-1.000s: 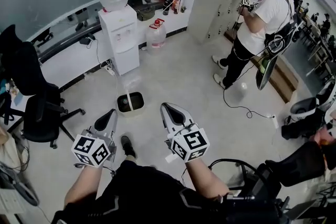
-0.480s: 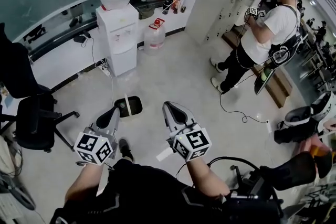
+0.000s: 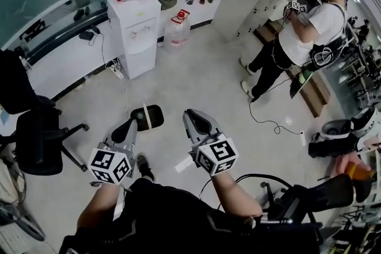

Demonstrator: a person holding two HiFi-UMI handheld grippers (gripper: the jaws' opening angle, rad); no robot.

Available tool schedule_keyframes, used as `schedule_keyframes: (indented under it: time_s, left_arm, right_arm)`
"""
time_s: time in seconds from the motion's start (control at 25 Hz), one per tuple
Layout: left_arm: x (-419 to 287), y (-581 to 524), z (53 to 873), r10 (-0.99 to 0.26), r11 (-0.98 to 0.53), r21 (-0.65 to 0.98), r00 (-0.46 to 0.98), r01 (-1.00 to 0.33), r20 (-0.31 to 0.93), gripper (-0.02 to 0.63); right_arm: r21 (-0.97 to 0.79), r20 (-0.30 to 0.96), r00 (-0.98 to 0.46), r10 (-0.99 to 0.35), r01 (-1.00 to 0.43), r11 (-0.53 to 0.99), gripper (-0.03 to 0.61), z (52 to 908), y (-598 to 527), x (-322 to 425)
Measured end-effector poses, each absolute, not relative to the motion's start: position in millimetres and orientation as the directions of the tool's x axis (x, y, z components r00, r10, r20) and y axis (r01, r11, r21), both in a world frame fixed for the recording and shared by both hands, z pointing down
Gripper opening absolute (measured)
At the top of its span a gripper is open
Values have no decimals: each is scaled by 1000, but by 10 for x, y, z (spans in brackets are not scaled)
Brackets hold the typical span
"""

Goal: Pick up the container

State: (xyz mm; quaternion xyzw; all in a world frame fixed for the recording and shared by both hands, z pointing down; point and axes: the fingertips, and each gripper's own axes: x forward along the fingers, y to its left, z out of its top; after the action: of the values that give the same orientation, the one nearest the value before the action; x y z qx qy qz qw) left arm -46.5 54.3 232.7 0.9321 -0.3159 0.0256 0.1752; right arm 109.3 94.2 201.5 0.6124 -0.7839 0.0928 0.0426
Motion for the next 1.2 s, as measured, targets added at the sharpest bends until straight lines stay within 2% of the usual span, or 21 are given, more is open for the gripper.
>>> schedule_keyframes:
  time_s: [0.36,0.76,1.2]
  left_arm:
    - [-591,-32,2354,-570,-749,317,810,-582,139,8]
    - [-519,-364,2701,-535,-754,330,822,-569,194,8]
    - [45,-559,2899,-555,-731,319,797,-604,239,8]
  right_arm:
    - [-75,231,-224,-947,-974,212,11,2093,460,1002]
    - [-84,274,-216,-937,-976,200,11,2347,43,1007]
    - [-142,271,-261,-926,-963,230,11,2618,-298,1579]
